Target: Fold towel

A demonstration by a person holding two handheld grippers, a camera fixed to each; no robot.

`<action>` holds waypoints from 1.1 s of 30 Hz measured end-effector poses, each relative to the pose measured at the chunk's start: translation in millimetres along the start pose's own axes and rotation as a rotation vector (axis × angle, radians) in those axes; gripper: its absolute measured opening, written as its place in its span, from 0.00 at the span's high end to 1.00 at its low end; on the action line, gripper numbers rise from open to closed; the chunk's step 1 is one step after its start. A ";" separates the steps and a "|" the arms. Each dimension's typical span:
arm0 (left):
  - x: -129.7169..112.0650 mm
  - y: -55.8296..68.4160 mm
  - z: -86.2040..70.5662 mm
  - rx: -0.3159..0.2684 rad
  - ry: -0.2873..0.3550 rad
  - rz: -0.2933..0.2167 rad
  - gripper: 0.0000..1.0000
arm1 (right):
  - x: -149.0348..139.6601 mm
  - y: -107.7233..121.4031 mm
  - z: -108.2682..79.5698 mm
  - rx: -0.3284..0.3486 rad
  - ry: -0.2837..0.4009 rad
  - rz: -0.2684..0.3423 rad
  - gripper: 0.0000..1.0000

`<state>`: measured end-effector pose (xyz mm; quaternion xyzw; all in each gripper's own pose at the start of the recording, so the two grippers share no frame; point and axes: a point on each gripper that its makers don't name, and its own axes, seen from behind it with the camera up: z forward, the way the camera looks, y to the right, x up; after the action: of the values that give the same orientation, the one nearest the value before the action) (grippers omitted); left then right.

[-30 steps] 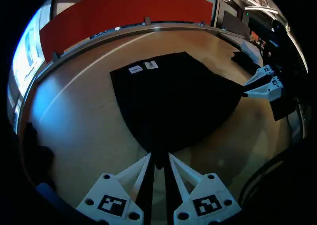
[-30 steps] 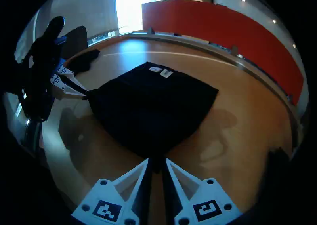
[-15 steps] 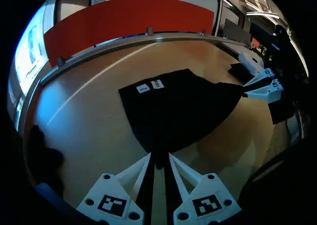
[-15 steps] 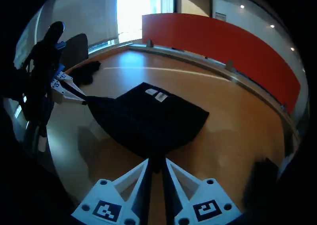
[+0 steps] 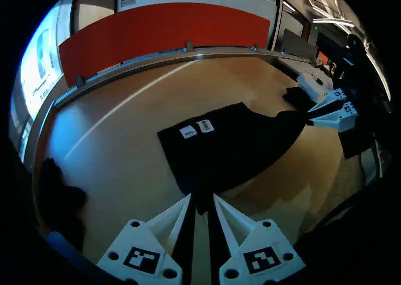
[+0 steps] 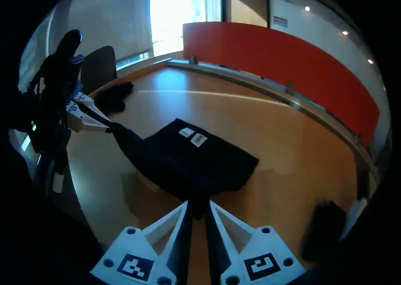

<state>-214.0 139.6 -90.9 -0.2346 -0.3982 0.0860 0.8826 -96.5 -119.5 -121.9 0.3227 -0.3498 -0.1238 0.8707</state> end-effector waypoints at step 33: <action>10.4 3.1 -21.3 -0.005 0.015 0.012 0.85 | -1.1 -14.9 -16.8 0.014 -0.035 -0.026 0.85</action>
<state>-191.1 138.4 -97.7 -0.2398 -0.3902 0.0887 0.8845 -85.6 -122.4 -141.3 0.3309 -0.3618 -0.1382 0.8605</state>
